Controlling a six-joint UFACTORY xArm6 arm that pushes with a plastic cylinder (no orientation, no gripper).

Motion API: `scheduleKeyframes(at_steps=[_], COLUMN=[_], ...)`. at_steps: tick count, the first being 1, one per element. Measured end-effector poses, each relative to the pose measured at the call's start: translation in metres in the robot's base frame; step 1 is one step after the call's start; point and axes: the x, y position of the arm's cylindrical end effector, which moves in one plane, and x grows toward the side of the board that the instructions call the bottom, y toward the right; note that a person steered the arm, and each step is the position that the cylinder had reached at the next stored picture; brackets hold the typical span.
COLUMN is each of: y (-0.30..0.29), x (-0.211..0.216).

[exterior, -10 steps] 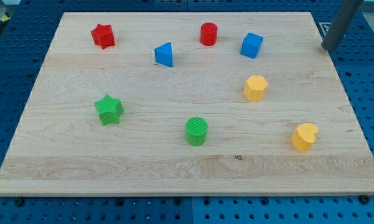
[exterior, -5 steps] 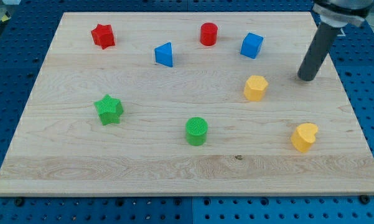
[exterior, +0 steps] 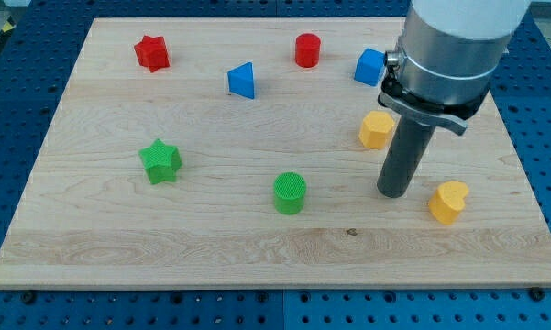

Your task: Move the yellow heart to the bottom right corner of the board

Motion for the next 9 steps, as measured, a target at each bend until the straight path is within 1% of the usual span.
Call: scheduleKeyframes(at_steps=[5,7,9], y=[0.021,0.024,0.045], x=[0.024,0.022,0.022])
